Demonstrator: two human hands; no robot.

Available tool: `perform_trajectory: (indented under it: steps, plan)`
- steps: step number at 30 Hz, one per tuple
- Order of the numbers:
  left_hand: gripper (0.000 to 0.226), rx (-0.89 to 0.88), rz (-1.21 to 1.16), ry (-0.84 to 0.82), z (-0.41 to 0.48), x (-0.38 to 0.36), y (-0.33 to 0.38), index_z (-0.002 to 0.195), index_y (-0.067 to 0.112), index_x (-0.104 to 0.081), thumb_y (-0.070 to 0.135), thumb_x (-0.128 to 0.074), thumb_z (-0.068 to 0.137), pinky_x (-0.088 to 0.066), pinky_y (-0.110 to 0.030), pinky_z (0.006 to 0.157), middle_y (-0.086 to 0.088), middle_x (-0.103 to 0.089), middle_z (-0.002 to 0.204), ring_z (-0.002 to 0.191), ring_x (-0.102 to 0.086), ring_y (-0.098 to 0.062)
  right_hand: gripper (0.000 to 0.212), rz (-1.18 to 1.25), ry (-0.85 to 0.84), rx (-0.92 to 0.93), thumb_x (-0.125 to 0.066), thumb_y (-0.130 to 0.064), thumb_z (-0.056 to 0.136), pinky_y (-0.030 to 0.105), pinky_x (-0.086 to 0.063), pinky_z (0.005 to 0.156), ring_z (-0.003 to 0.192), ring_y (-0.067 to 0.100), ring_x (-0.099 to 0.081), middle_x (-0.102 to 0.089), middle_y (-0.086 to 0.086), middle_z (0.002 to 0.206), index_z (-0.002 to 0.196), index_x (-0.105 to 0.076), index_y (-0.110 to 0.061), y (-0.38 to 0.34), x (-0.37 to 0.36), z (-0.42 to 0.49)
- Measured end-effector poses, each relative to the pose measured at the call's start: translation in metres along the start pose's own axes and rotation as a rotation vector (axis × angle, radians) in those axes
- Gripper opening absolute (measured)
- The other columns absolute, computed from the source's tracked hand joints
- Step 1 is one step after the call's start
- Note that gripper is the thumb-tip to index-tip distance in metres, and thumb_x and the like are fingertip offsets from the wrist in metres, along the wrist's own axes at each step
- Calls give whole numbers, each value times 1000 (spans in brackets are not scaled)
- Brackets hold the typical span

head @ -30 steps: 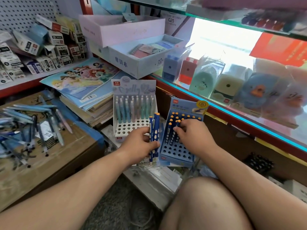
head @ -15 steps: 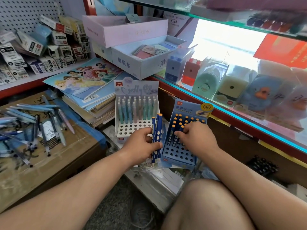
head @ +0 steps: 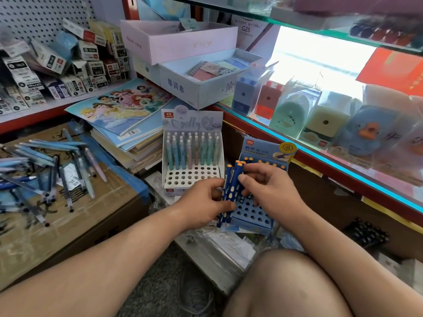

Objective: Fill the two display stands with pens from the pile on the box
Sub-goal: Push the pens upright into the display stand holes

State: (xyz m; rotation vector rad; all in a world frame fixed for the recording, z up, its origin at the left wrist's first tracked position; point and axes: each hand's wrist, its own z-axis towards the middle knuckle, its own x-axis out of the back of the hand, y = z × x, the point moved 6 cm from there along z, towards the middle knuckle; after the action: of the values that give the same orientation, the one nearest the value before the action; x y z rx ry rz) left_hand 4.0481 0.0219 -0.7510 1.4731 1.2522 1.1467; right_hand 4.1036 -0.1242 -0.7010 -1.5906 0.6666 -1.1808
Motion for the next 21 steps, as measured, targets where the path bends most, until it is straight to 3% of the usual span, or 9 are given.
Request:
perform_trajectory:
  steps: [2, 5, 9, 11, 14, 21]
  plan:
    - [34, 6, 14, -16, -1, -1, -1, 121, 18, -66, 3, -73, 91, -62, -34, 81, -7, -78, 107, 99, -75, -20, 12, -18, -45, 21, -69, -16, 96, 17, -52, 54, 71, 8, -71, -77, -7, 82, 99, -70, -28, -1, -2, 0]
    - [32, 16, 15, -18, -1, -2, 0, 120, 18, -66, 4, -73, 92, -59, -24, 70, -6, -78, 106, 94, -76, -17, 14, -56, -45, 43, -70, -16, 96, 24, -56, 55, 70, 11, -69, -75, -2, 77, 90, -71, -28, -1, -3, 1]
    - [25, 38, 36, 60, 2, 2, -1, 115, 21, -68, 9, -72, 94, -57, -26, 64, -4, -79, 100, 90, -76, -17, 4, -16, 164, 17, -71, -19, 95, 22, -58, 57, 73, 16, -70, -71, 6, 84, 94, -68, -18, 5, 18, 4]
    - [23, 60, 74, 101, 4, 6, -5, 113, 23, -68, 14, -74, 93, -59, -31, 67, -3, -79, 100, 92, -76, -19, 8, -80, 307, 8, -74, -25, 93, 31, -63, 64, 77, 19, -72, -72, 3, 85, 92, -67, -23, 15, 35, 6]
    - [21, 88, 72, 130, 4, 11, -10, 112, 23, -68, 14, -74, 93, -59, -33, 68, -4, -79, 99, 92, -75, -20, 10, -198, 345, -13, -76, -30, 90, 44, -63, 75, 79, 17, -72, -72, -3, 82, 87, -67, -27, 24, 46, 8]
    - [19, 97, 72, 120, 7, 11, -11, 109, 23, -68, 13, -73, 94, -59, -33, 69, -2, -79, 96, 92, -76, -20, 7, -426, 284, -19, -75, -30, 91, 26, -53, 71, 80, 5, -65, -69, -11, 83, 95, -74, -24, 16, 43, 8]
